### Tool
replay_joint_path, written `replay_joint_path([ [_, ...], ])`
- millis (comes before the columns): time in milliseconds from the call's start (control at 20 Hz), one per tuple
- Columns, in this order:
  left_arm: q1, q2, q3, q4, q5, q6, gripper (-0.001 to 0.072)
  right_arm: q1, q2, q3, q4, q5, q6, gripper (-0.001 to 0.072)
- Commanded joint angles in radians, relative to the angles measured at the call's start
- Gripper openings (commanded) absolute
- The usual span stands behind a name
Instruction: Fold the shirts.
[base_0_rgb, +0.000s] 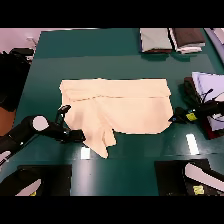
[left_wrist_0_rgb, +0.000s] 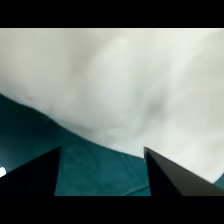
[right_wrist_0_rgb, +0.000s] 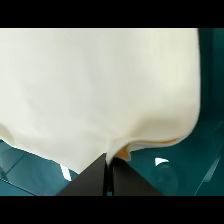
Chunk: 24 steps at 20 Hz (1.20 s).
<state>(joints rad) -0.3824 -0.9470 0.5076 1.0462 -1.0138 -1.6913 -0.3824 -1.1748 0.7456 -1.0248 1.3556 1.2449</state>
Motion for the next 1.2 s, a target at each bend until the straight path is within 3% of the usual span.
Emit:
replay_joint_path([
  [0,-0.02,-0.005,-0.038,-0.093,0.1,-0.02,0.0629,0.056,0.001,0.058,0.002,0.0,0.012,0.0023],
  [300,-0.02,-0.011,-0.039,-0.175,0.145,-0.002,0.0599,0.065,0.001,0.112,0.004,0.014,0.029,0.0023],
  [350,-0.02,-0.011,-0.039,-0.164,0.136,-0.002,0.0528,0.065,0.001,0.122,0.003,0.022,0.029,0.0023],
  [400,-0.02,-0.01,-0.039,-0.156,0.133,0.01,0.0235,0.065,0.001,0.131,0.003,0.031,0.029,0.0023],
  [450,-0.02,-0.01,-0.039,-0.156,0.134,0.04,0.0026,0.065,0.001,0.142,0.003,0.04,0.029,0.0022],
  [700,-0.02,0.021,0.014,-0.044,0.04,0.039,0.0022,0.059,0.073,0.152,-0.056,0.056,0.029,0.0023],
  [900,-0.02,0.2,0.087,0.225,-0.195,-0.06,0.0023,0.055,0.204,0.151,-0.235,0.156,0.031,0.0023],
  [1150,-0.02,0.388,0.139,0.323,-0.444,-0.062,0.0024,0.055,0.362,0.151,-0.287,0.238,0.058,0.0022],
])
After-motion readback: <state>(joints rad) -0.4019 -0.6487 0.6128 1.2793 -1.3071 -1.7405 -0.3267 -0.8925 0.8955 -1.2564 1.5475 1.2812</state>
